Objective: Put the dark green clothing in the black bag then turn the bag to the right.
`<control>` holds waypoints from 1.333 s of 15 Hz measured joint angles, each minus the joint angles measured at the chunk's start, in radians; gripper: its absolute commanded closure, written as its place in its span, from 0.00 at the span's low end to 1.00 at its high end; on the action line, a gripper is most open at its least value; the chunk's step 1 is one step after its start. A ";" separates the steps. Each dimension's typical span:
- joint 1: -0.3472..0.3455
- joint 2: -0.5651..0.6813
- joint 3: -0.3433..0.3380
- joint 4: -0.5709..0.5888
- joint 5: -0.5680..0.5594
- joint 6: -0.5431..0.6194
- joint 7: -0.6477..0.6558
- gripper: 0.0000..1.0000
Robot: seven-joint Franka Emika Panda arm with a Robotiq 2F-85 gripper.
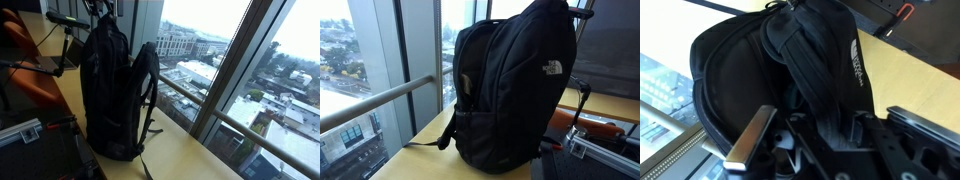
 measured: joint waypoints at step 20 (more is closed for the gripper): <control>0.059 0.127 0.069 0.239 0.026 -0.186 0.089 0.99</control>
